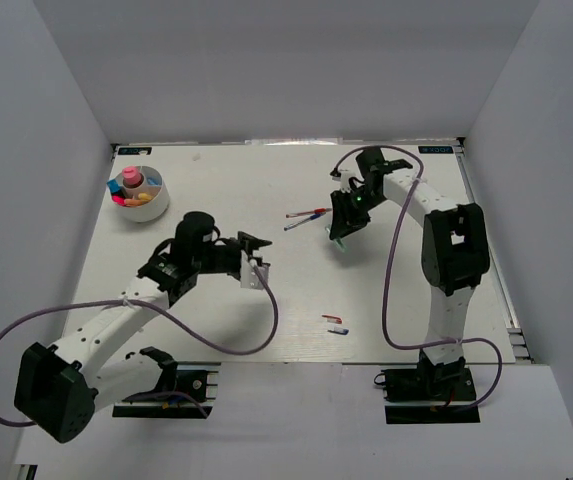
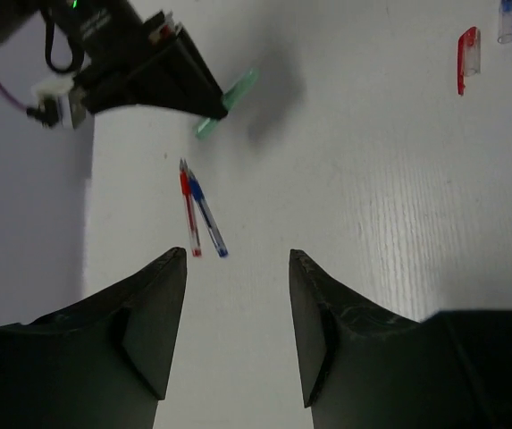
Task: Sort the stationery into containers
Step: Grab a piece of stationery with the right arm, then pass the stationery from the right arm to the left
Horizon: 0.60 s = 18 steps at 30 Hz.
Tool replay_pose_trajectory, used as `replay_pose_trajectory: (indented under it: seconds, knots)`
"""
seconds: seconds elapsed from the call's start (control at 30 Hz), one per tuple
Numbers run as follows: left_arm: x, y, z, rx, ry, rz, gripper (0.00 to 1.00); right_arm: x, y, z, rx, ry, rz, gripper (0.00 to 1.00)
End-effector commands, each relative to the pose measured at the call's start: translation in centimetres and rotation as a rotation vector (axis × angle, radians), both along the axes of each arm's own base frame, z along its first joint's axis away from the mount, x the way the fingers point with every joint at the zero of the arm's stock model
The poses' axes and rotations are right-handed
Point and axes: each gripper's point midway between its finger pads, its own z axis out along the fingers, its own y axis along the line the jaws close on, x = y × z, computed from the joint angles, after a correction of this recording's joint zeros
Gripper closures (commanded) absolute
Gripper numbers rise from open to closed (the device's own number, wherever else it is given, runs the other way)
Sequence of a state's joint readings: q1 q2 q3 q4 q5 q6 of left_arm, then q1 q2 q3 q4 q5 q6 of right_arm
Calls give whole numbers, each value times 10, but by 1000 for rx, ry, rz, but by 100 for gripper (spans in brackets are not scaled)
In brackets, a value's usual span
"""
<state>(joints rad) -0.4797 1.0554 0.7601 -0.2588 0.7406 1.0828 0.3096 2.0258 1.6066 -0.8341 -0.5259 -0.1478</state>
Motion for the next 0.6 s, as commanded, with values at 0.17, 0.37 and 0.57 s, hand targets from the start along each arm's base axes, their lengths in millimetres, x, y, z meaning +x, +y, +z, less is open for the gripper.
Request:
replay_pose_trajectory:
  seconds: [0.17,0.37,0.57]
  knots:
    - [-26,-75,-14,79,-470,-282,43,-29,23,36,-36,117,-364,100]
    - [-34,-119,-42,108,-525,-329,46,-59,14,30,-101,105,-439,100]
    - [-27,-145,-38,95,-601,-294,47,-78,10,21,-106,152,-485,100]
